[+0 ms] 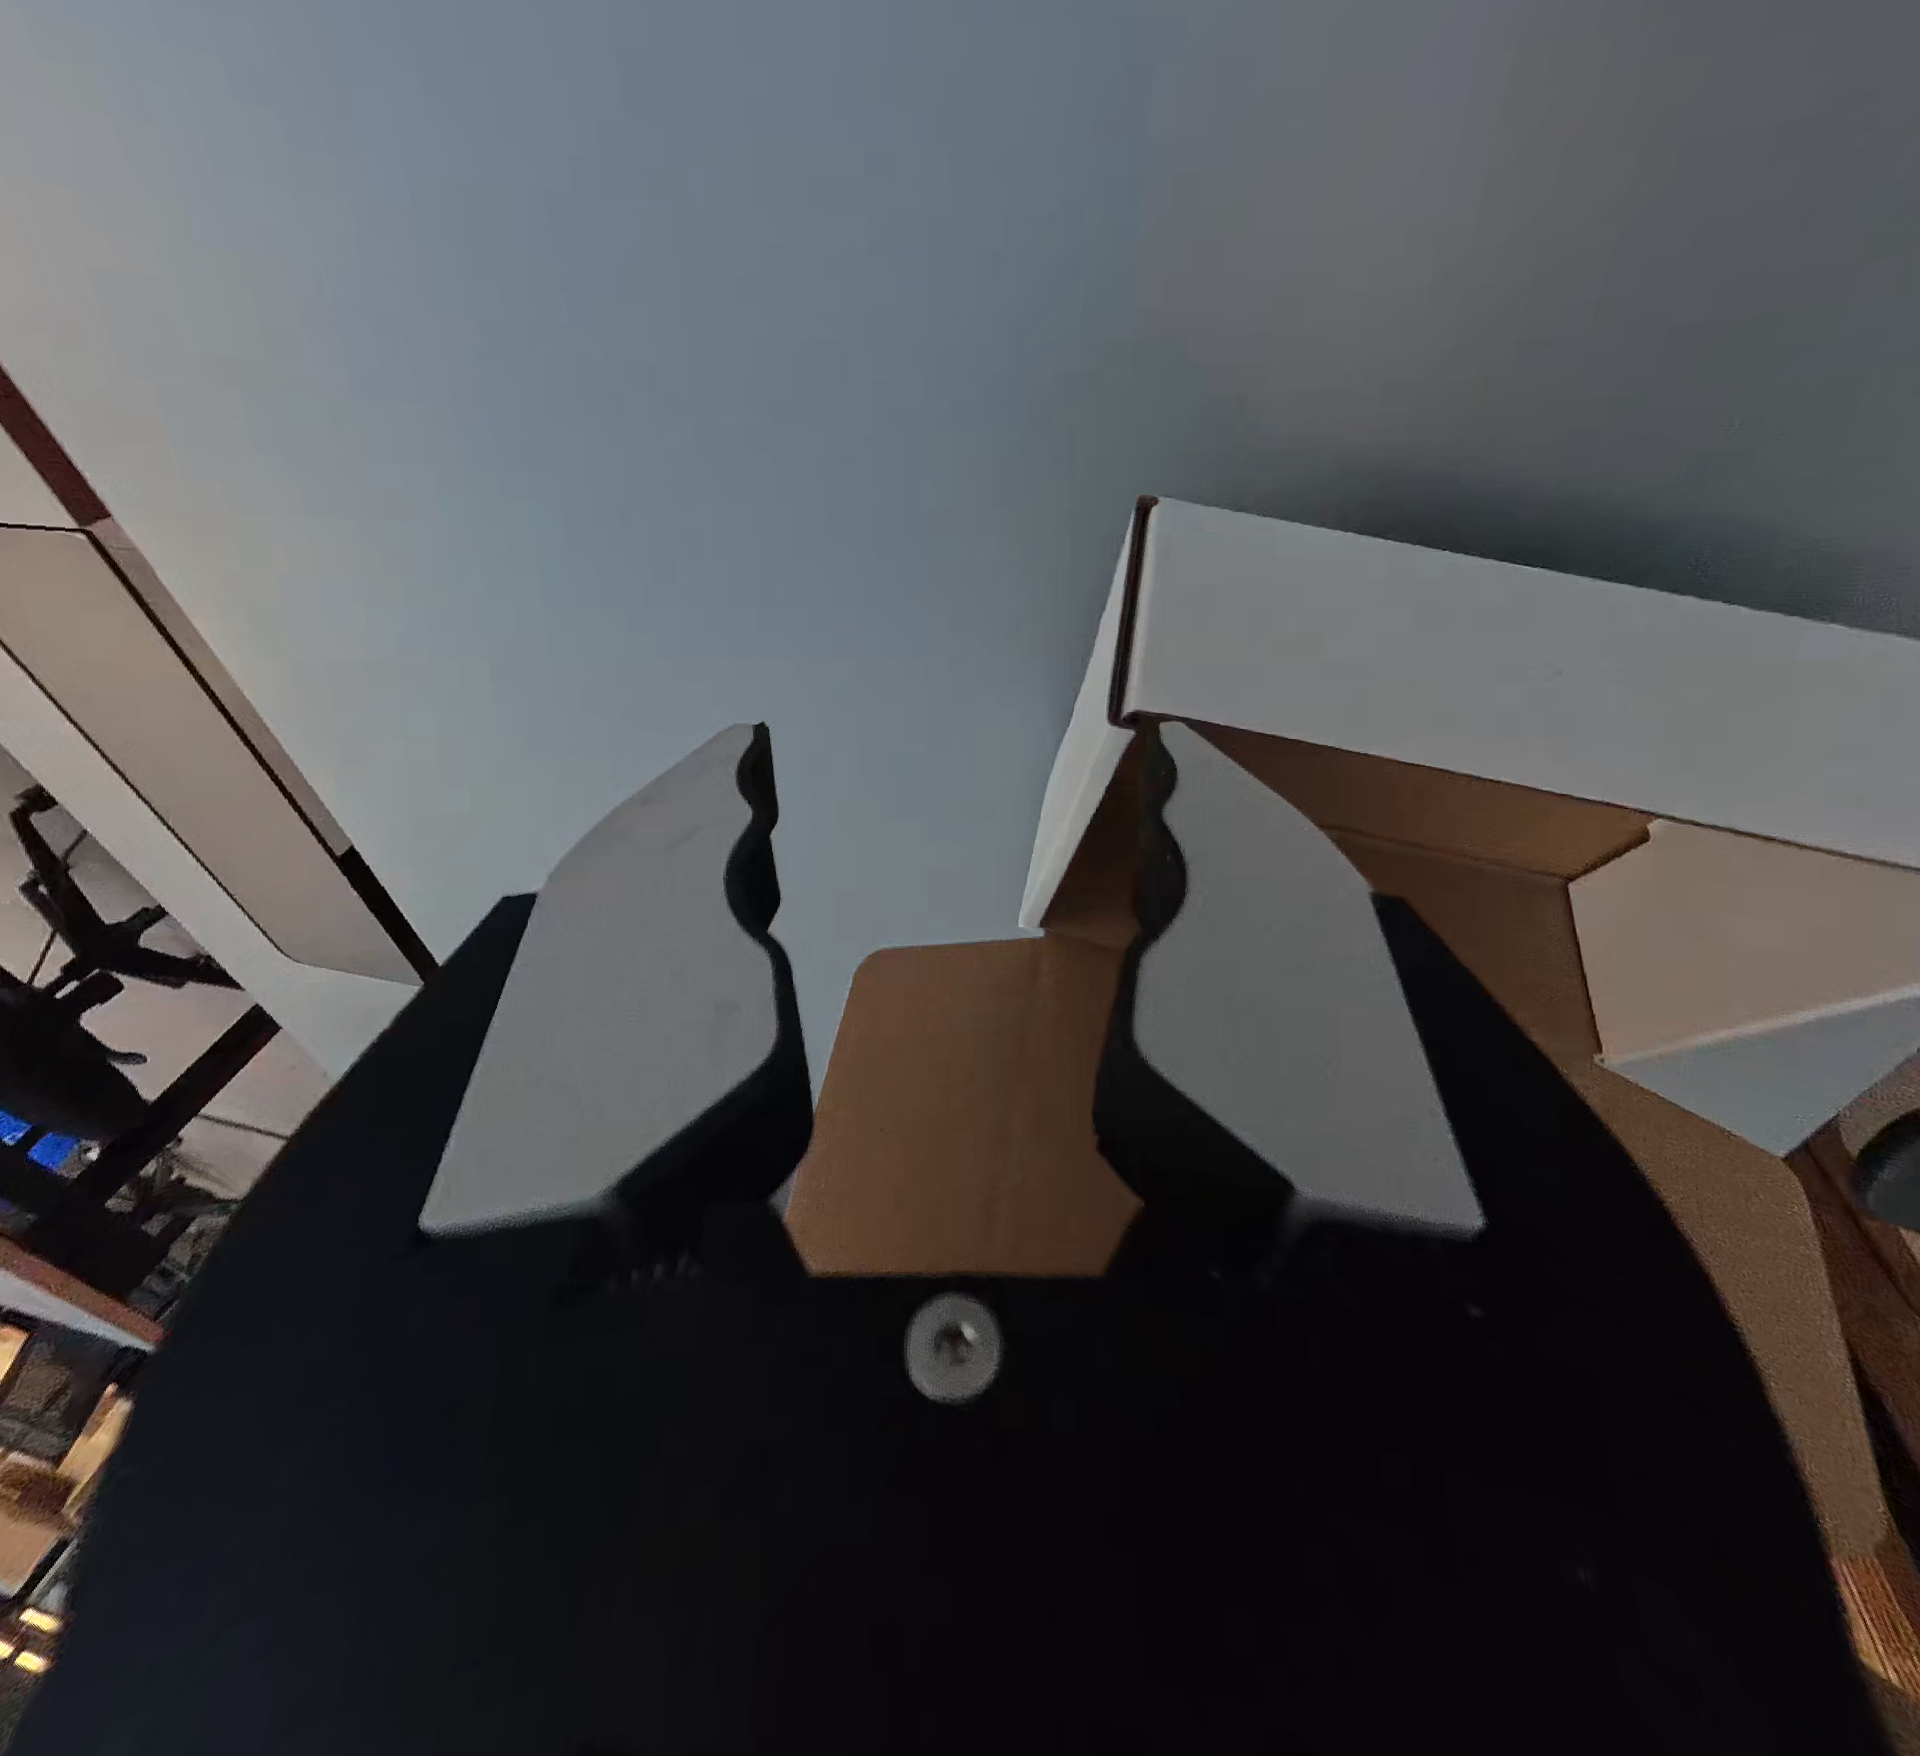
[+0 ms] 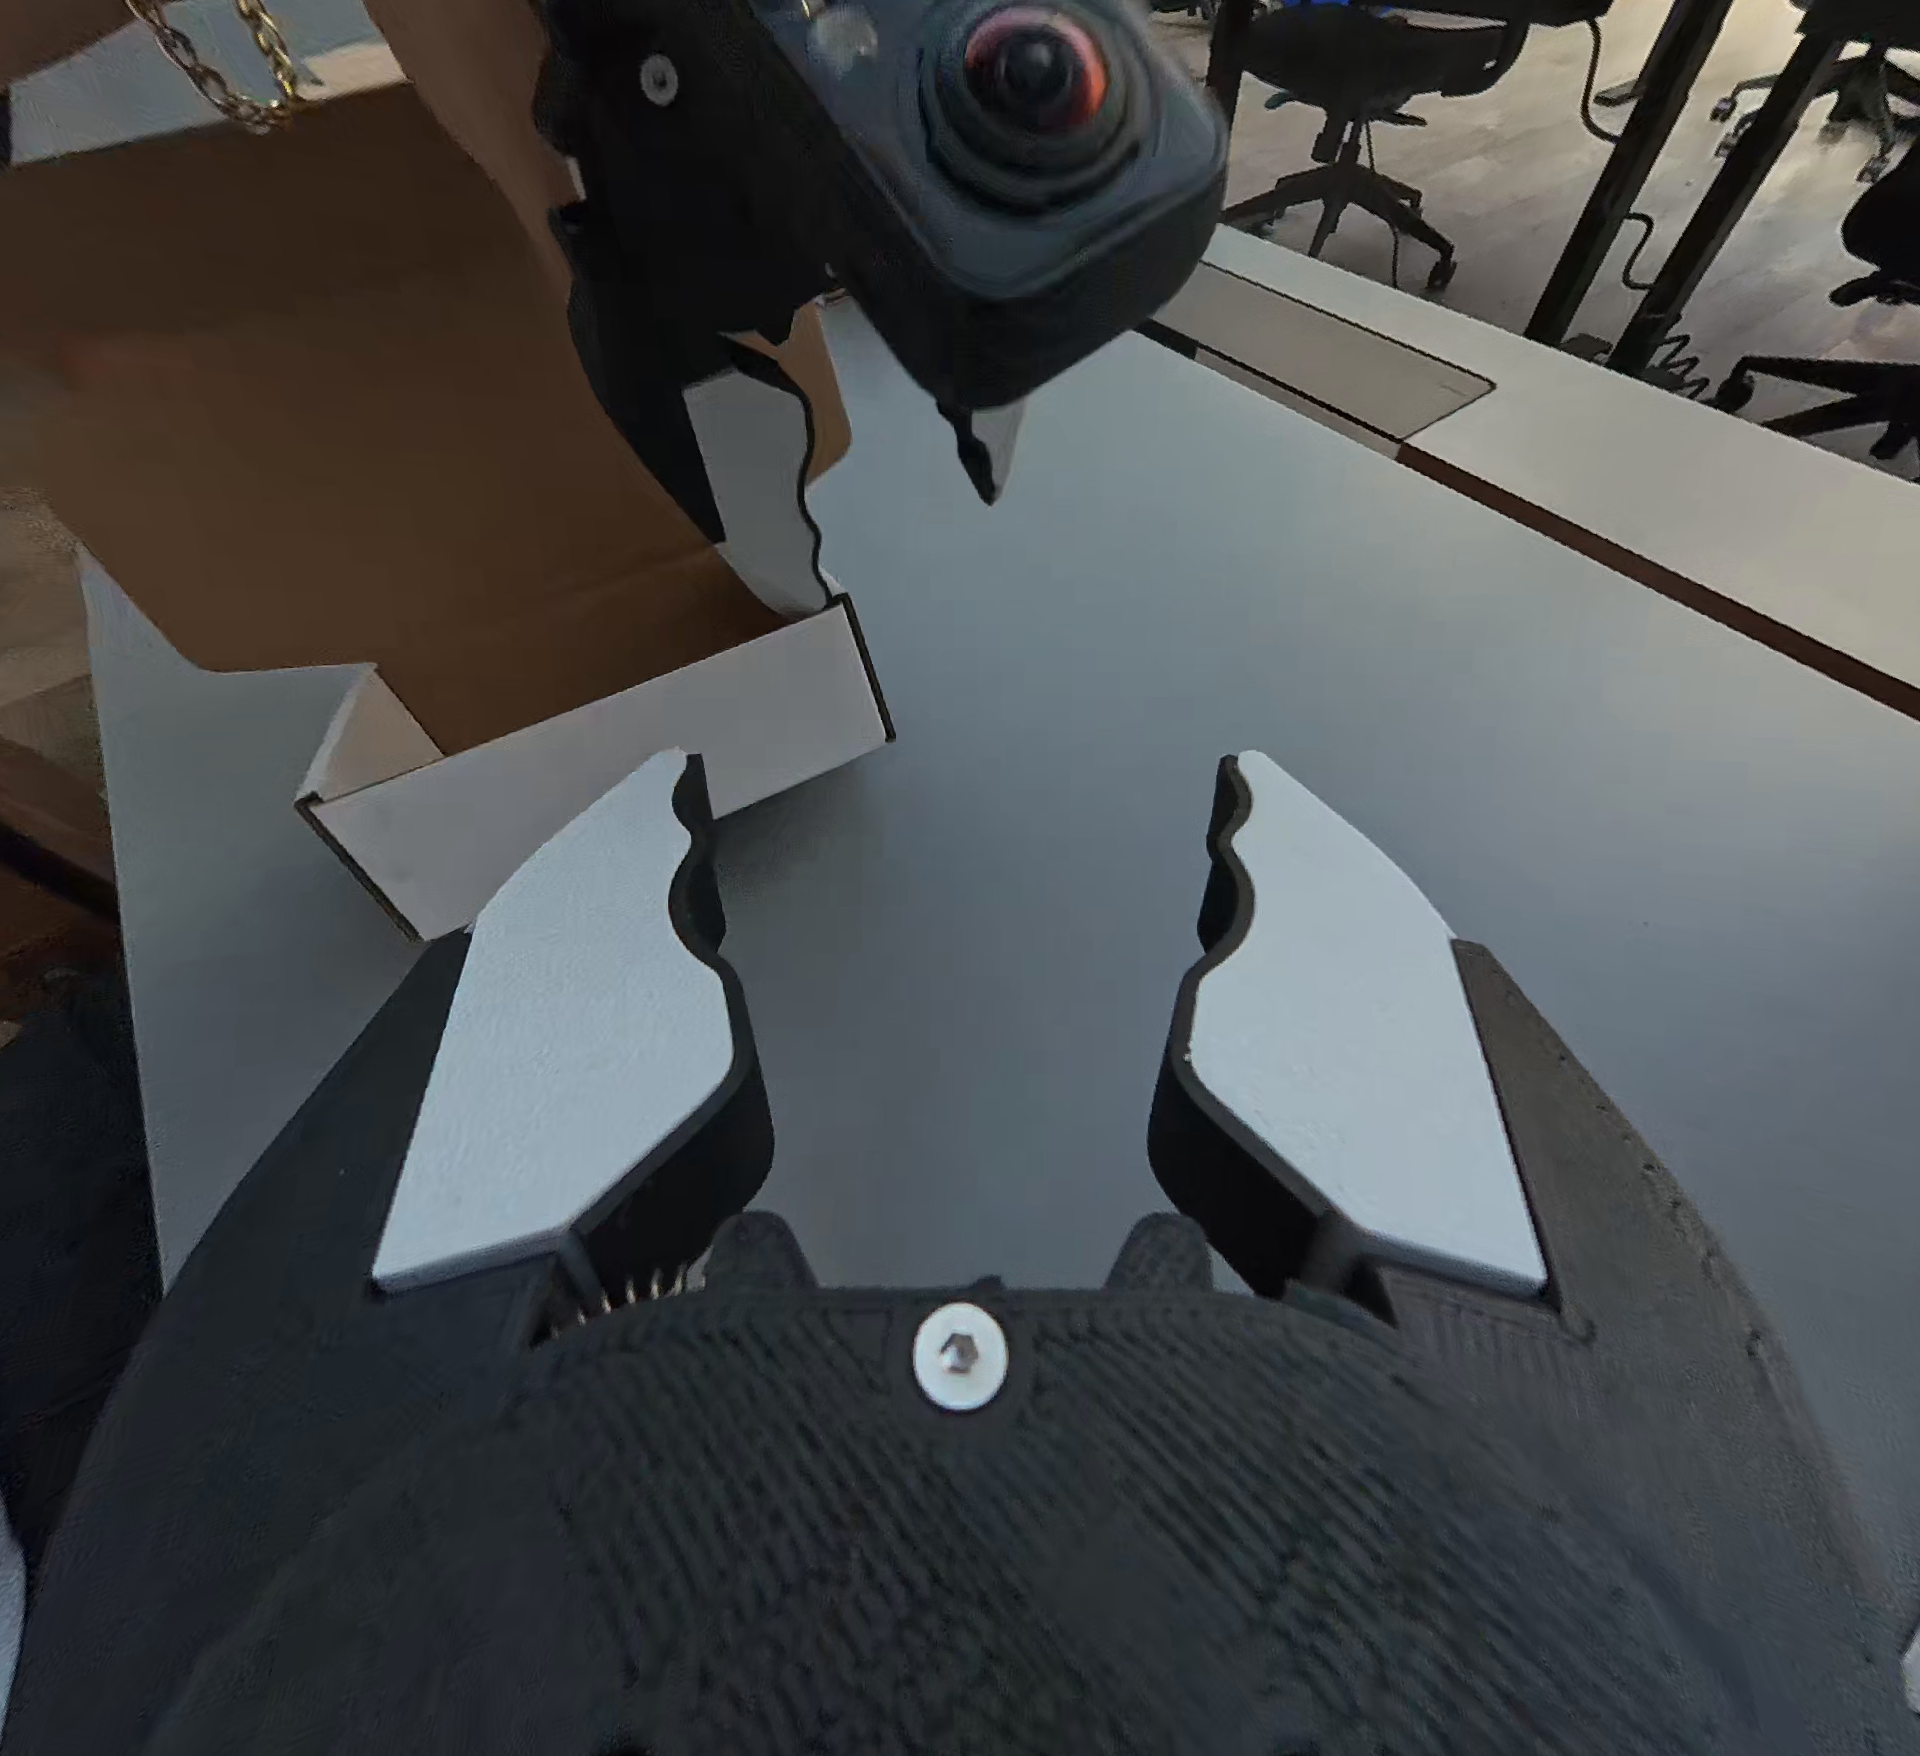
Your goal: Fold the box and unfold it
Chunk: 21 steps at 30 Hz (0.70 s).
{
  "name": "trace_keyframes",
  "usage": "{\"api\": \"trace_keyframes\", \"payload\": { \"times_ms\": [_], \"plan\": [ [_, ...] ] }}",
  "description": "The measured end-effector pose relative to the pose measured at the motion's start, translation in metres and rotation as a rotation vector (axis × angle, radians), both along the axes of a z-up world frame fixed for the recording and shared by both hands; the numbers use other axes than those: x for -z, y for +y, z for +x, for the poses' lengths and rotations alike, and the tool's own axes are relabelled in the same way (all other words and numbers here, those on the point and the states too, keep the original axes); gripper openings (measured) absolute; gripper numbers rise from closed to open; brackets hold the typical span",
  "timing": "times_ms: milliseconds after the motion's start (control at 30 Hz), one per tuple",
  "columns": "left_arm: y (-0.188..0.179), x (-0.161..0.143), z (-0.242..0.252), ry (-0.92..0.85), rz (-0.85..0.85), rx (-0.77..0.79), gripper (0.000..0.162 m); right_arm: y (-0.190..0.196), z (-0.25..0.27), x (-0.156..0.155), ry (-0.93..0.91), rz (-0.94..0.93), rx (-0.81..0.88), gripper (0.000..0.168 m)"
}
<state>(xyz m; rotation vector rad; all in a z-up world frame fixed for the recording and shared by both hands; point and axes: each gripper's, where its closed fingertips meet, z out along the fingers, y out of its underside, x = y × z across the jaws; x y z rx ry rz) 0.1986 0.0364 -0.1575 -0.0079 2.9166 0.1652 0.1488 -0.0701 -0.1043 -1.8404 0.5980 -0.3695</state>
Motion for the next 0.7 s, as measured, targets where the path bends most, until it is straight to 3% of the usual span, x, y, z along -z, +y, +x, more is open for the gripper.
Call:
{"api": "trace_keyframes", "payload": {
  "times_ms": [133,267,500,600,700],
  "plan": [
    [-0.023,-0.036,-0.002,-0.039,-0.263,0.000,0.063,0.028,0.005,-0.005,-0.013,-0.036,-0.071,0.087],
    [-0.014,-0.055,0.003,-0.167,-0.227,-0.019,0.064,0.047,0.014,0.003,0.024,-0.130,-0.133,0.085],
    [-0.017,-0.147,-0.014,-0.258,-0.634,-0.109,0.068,0.078,0.019,-0.011,0.064,-0.156,-0.242,0.076],
    [-0.003,-0.182,-0.021,-0.297,-0.824,-0.164,0.070,0.087,0.020,0.014,0.120,-0.334,-0.317,0.077],
    [0.020,-0.195,-0.027,-0.334,-0.966,-0.225,0.068,0.092,0.021,0.043,0.203,-0.422,-0.362,0.076]
  ]
}}
